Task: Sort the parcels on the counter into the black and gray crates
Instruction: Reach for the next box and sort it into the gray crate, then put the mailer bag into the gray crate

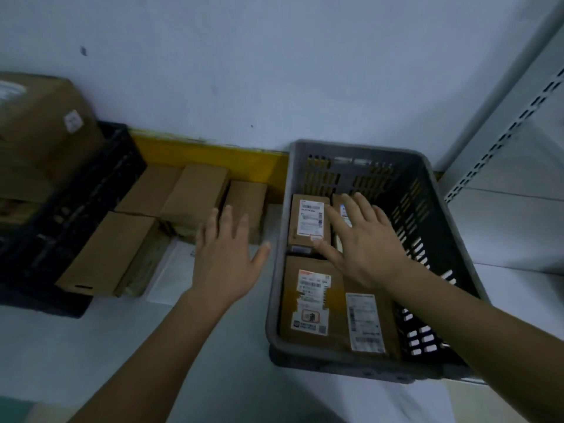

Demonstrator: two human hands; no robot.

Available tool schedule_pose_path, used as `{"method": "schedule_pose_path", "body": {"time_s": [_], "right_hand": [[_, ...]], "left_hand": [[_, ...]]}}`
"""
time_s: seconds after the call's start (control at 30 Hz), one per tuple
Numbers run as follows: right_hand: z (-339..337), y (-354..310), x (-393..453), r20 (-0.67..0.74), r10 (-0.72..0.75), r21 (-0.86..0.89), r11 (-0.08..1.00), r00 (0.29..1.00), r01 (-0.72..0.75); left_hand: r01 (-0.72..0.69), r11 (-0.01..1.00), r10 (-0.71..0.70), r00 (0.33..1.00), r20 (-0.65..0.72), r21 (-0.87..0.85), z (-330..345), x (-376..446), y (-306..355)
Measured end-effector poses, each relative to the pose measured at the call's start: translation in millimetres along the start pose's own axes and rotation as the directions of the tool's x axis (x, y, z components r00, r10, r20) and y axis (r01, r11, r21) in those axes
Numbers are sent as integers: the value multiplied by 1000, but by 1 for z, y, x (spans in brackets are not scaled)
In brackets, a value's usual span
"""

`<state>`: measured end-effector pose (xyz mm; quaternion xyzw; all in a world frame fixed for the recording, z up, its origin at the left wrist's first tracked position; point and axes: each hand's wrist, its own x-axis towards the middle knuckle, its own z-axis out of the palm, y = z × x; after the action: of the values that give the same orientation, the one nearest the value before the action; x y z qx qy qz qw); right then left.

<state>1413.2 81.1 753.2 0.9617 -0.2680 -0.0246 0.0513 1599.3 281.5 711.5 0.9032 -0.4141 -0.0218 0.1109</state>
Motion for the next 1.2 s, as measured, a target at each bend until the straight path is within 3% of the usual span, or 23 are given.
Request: {"method": "schedule_pose_path", "body": {"time_s": [0.3,0.57,0.8,1.1,1.2], "right_hand": [[4,-152,34,30,-10,92,996,1000,7],[78,-275,43,293,138,139,973,946,-185],[139,-319,45,496,233,148,927,837,-345],[198,-333,73,530,222,180,914,819,-364],[207,-344,78,564,238,246,866,791,-436]], "left_hand": [[86,993,-94,991,96,84,-3,-22,-133],[64,992,-88,966,242,106,8,-45,-238],[21,998,-39,955,293,66,33,-34,-255],[40,986,-98,922,375,162,74,-8,-271],[36,978,-114,919,377,207,81,-9,-276]]}}
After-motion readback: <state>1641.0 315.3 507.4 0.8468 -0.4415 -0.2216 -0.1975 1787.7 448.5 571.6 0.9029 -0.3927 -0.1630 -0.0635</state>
